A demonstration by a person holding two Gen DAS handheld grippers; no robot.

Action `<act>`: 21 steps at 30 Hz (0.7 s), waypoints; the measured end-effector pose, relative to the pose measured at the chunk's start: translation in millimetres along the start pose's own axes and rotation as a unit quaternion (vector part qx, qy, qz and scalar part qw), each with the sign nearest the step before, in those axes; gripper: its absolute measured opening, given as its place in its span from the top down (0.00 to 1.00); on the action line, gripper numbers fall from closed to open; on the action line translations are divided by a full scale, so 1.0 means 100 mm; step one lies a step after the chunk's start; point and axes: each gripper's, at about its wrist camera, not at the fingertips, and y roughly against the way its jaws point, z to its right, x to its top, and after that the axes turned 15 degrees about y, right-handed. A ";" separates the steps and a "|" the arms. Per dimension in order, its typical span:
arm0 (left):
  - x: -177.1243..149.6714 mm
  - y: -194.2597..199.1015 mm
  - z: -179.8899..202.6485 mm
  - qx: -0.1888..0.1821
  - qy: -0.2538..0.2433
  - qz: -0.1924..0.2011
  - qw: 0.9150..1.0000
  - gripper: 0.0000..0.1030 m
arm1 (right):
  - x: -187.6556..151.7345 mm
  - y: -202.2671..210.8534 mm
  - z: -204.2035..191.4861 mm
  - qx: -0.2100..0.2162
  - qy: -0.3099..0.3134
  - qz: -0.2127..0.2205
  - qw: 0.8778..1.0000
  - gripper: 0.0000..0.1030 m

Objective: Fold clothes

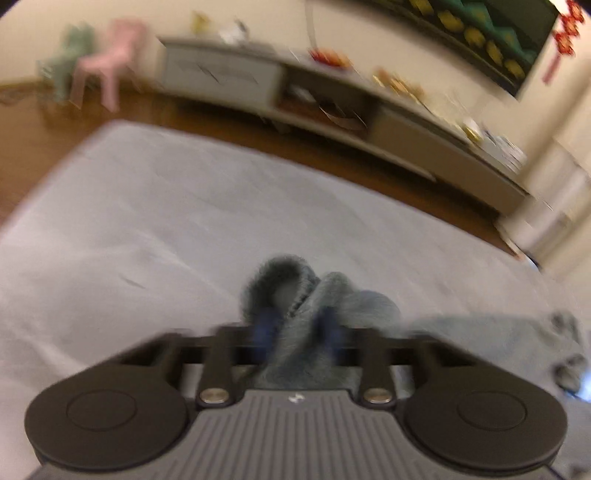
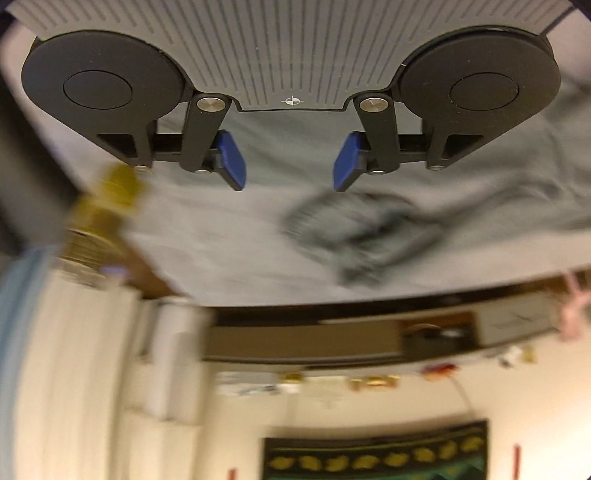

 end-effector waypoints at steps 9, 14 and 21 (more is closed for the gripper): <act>0.32 0.83 -0.75 -0.164 0.284 0.188 0.926 0.91 | 0.67 -2.10 0.29 0.005 -0.051 -0.117 0.992 0.38; 0.59 0.73 -0.69 -0.095 0.277 0.203 0.934 0.91 | 0.83 -2.39 0.14 0.045 0.031 -0.127 0.990 0.95; 1.16 0.59 -0.19 -0.091 0.240 0.228 0.939 0.90 | 1.51 -2.19 0.21 -0.149 0.129 -0.025 0.980 0.99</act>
